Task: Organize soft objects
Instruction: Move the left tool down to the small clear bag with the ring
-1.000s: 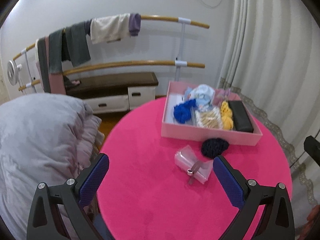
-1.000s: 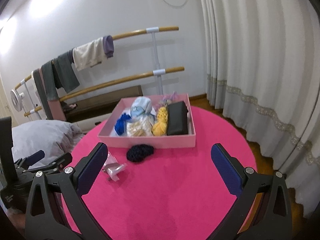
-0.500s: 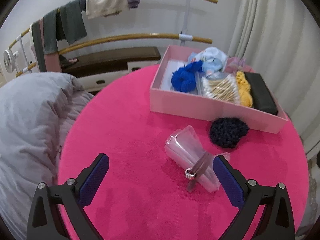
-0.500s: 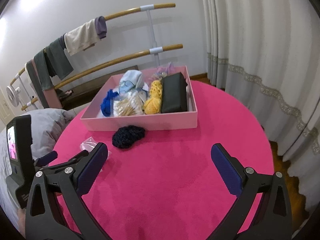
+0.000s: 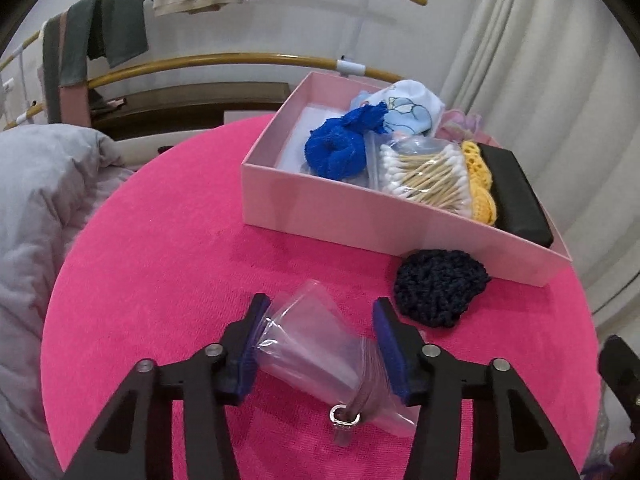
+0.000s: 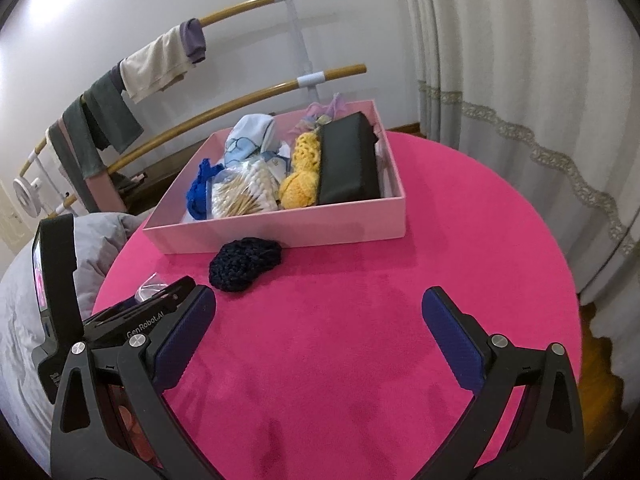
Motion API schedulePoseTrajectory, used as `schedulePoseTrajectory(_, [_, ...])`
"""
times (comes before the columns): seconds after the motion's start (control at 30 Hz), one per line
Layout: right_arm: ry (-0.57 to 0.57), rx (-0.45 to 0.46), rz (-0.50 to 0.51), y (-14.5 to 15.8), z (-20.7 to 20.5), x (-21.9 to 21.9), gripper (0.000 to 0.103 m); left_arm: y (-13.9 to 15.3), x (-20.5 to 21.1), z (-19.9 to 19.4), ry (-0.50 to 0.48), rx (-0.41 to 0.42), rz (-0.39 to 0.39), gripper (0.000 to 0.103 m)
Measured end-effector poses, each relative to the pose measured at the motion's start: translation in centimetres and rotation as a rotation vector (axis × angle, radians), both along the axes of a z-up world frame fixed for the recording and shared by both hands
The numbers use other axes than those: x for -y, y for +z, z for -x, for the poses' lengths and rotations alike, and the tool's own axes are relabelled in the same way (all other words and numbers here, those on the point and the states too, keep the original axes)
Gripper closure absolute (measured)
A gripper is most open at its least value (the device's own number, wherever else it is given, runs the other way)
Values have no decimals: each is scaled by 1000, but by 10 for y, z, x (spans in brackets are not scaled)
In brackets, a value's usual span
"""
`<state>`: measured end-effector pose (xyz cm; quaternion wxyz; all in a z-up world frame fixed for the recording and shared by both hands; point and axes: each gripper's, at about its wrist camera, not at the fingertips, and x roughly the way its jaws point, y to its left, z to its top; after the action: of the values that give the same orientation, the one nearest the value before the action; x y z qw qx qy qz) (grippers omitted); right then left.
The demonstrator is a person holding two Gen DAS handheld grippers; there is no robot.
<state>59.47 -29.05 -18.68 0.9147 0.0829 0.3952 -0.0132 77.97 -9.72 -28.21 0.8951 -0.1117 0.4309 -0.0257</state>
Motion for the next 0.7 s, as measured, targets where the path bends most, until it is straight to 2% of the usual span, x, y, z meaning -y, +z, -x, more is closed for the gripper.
schedulePoseTrajectory(0.13, [15, -11, -11, -6, -6, -7, 0, 4, -8, 12, -25, 16, 13, 63])
schedulePoseTrajectory(0.27, [28, -18, -8, -8, -9, -14, 0, 14, -15, 29, -42, 39, -12, 68])
schedulePoseTrajectory(0.3, [29, -19, -7, -9, -10, -15, 0, 16, -18, 34, -47, 49, -18, 81])
schedulePoseTrajectory(0.47, [37, -33, -3, -12, -14, -23, 0, 25, -26, 51, -67, 64, -36, 82])
schedulePoseTrajectory(0.53, [42, -37, 0, -14, -16, -26, 0, 26, -26, 55, -73, 54, -54, 80])
schedulePoseTrajectory(0.6, [46, -40, 1, -15, -16, -29, 0, 28, -25, 57, -90, 44, -81, 73])
schedulePoseTrajectory(0.63, [47, -41, 1, -15, -16, -30, 0, 30, -27, 59, -76, 44, -96, 51])
schedulePoseTrajectory(0.67, [49, -42, 2, -15, -16, -31, 0, 30, -28, 61, -62, 39, -111, 35])
schedulePoseTrajectory(0.7, [52, -42, 3, -14, -15, -33, 0, 31, -30, 63, -44, 43, -119, 4])
